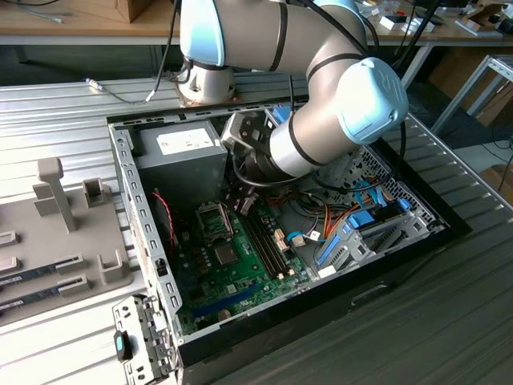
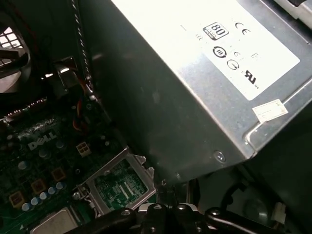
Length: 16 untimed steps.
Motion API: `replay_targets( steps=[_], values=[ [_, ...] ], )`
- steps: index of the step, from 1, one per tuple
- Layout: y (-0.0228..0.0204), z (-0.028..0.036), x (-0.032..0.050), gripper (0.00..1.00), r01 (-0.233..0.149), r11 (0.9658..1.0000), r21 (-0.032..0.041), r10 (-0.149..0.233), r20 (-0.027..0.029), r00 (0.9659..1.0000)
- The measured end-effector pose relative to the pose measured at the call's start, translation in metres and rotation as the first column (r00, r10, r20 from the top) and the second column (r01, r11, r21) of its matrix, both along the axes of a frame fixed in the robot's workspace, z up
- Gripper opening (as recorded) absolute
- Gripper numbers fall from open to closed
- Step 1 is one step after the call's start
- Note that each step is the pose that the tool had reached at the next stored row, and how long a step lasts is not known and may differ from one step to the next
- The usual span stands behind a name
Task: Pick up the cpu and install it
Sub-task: 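Close the cpu cover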
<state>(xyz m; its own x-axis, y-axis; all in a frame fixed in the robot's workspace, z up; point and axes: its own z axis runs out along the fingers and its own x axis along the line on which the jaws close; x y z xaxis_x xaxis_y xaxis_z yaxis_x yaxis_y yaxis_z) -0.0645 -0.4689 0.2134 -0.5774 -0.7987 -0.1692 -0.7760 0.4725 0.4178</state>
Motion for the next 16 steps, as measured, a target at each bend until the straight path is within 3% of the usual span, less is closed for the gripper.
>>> replay_targets(
  steps=[10,16],
  values=[
    [0.0018,-0.0008,0.0000,0.11,0.049,0.9986,0.0214,-0.049,-0.0002,0.9988],
    [0.0018,-0.0015,0.0027,0.11,0.087,0.9959,0.0247,-0.087,-0.0026,0.9962]
  ],
)
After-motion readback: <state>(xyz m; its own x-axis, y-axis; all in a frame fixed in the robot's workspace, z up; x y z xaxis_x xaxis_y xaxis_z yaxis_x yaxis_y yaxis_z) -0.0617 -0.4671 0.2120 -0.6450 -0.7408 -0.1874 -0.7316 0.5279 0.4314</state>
